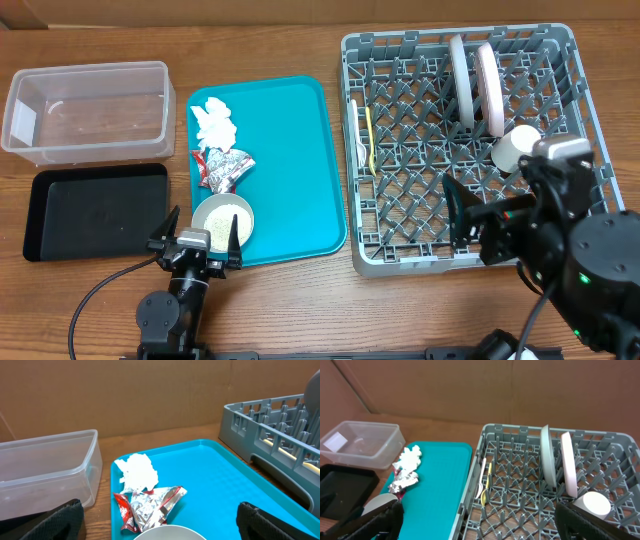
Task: Sort waste into correct bins and load items into the dishwasher rack
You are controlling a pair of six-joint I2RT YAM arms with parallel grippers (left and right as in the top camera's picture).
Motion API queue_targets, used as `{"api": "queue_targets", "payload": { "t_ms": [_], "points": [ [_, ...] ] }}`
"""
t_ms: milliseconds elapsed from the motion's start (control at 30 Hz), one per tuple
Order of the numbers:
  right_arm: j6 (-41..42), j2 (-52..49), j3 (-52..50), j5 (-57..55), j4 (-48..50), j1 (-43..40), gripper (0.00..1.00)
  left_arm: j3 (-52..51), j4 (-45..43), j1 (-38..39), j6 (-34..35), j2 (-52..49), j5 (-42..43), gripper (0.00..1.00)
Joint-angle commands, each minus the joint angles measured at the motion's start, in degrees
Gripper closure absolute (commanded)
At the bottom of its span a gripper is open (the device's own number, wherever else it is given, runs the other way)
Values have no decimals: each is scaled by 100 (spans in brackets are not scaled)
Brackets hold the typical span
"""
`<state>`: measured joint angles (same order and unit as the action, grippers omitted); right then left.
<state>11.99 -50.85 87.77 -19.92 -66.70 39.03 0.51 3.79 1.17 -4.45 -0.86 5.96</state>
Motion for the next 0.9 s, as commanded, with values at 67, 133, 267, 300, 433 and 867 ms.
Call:
{"api": "queue_targets", "payload": {
  "t_ms": [67, 133, 267, 300, 433, 867],
  "points": [
    [0, -98, 37, -101, 9, -13, 0, -24, 7, 52, 37, 55, -20, 0],
    [0, -98, 37, -101, 11, -13, 0, -24, -31, 52, 37, 55, -17, 0],
    [0, -98, 37, -101, 11, -13, 0, -20, -61, 52, 697, 55, 599, 0],
    [0, -98, 37, -101, 11, -13, 0, -20, -66, 52, 1043, 55, 815, 0],
    [0, -98, 37, -101, 11, -13, 0, -20, -68, 52, 1392, 50, 870, 0],
    [0, -98, 37, -98, 11, -13, 0, 1502, 776, 52, 1985, -109, 339, 0]
  ]
}}
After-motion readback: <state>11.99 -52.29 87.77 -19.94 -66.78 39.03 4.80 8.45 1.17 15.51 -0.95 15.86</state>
